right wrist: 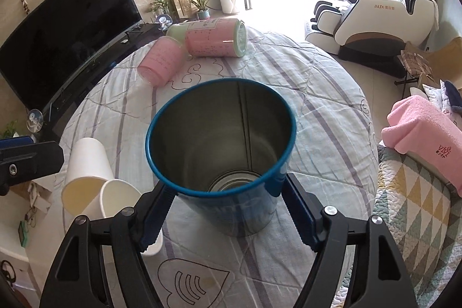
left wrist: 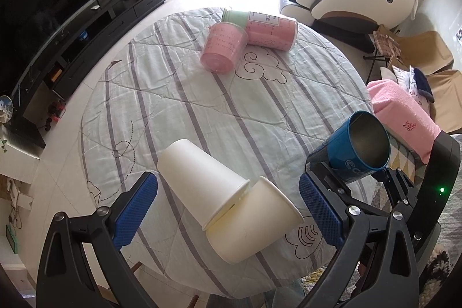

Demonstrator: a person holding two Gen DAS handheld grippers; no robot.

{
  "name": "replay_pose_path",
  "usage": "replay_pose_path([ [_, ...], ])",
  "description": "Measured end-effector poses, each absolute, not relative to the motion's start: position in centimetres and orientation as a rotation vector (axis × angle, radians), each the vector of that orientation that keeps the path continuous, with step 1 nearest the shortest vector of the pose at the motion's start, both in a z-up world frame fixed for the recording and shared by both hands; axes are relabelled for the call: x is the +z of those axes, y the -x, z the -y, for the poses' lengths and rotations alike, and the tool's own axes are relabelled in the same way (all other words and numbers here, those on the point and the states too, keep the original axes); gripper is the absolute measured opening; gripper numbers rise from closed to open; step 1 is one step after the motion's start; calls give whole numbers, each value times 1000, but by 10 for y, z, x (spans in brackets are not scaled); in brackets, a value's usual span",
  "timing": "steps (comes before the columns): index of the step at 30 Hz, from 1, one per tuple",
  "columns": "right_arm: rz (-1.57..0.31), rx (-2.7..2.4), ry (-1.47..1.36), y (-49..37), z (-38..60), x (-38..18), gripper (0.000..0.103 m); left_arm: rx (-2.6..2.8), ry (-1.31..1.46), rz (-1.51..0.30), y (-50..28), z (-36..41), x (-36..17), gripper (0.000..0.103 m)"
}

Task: Flip cup upright
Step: 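Lift and turn the can with the right tool, open end up, then lower the can onto the quilt and open the right tool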

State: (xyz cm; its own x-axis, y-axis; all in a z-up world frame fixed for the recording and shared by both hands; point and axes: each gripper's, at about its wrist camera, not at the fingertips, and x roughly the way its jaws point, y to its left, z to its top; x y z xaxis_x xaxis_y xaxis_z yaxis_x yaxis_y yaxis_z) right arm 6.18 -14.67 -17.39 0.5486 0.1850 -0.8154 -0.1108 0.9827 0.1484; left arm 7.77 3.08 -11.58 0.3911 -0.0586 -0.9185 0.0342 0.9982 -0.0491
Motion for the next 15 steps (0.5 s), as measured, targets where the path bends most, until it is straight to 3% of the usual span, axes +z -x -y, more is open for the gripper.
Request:
replay_pose_path([
  [15,-977,101,-104,-52,156,-154,77,-106,19,-1133,-68,-27,-94,100],
])
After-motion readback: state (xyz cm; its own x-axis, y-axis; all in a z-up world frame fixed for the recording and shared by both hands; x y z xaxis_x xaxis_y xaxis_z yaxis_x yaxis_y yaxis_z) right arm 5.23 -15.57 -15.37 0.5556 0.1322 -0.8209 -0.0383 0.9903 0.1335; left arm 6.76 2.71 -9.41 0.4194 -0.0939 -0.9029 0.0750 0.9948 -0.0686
